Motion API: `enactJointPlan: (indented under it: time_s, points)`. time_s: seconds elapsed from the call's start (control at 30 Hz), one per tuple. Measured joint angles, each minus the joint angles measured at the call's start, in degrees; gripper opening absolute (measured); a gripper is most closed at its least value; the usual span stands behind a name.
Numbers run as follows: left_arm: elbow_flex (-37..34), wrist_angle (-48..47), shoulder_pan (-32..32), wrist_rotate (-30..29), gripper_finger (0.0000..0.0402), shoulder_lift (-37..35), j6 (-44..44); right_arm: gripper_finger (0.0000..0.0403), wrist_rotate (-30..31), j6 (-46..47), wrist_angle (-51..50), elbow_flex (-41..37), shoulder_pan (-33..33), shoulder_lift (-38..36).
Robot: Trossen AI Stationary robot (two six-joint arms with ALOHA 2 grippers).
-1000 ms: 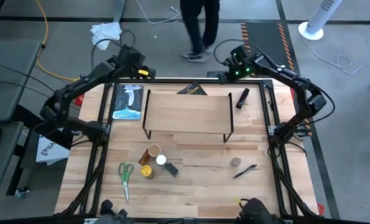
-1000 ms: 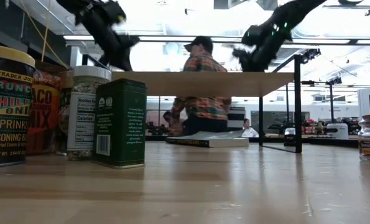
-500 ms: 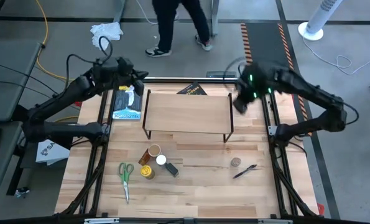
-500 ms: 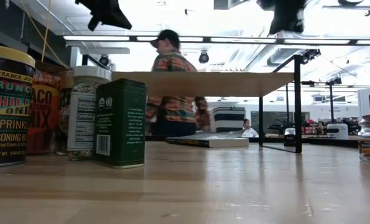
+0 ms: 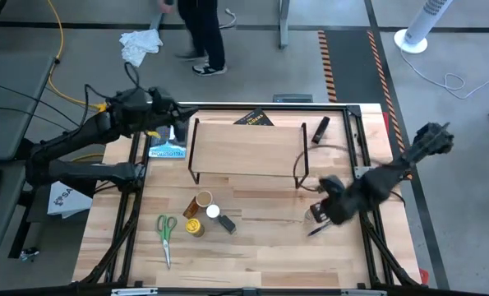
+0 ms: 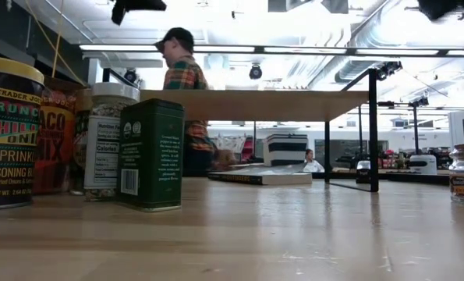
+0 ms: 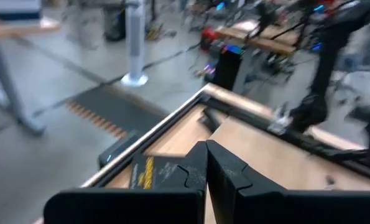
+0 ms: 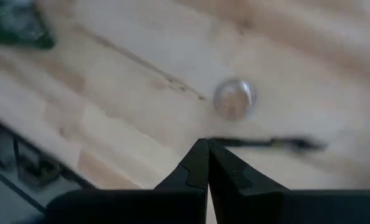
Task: Shelf spices
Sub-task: Adjust the shelf
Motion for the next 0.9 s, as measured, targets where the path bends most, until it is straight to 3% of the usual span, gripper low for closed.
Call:
enactJointPlan:
  time_s: [0.13, 0.23, 0.43, 0.57, 0.7, 0.9]
  points:
    - [0.02, 0.87, -0.07, 1.95, 0.0000, -1.57, 2.89, 0.0000, 1.05, 18.30, 7.56, -9.15, 3.63, 0.25]
    - [0.02, 0.82, -0.04, 3.53, 0.0000, -1.98, 3.32, 0.0000, 3.77, 24.25, 10.19, -13.80, 2.89, 0.65]
    - [0.02, 0.77, -0.13, 3.84, 0.0000, -2.05, 1.35, 0.0000, 5.60, 23.11, 12.14, -18.91, -5.19, 0.55]
    - [0.02, 0.75, -0.11, 3.79, 0.0000, -2.05, 0.79, 0.0000, 3.60, 18.58, 18.92, -22.47, -9.57, 0.42]
    - [0.02, 0.69, -0.11, 3.41, 0.0000, -2.00, 0.35, 0.0000, 3.62, 16.09, 26.99, -26.15, -11.21, 0.42]
    - [0.02, 0.40, -0.11, 3.01, 0.0000, -2.00, -0.59, 0.0000, 0.58, 15.69, 27.59, -27.22, -10.36, 0.42]
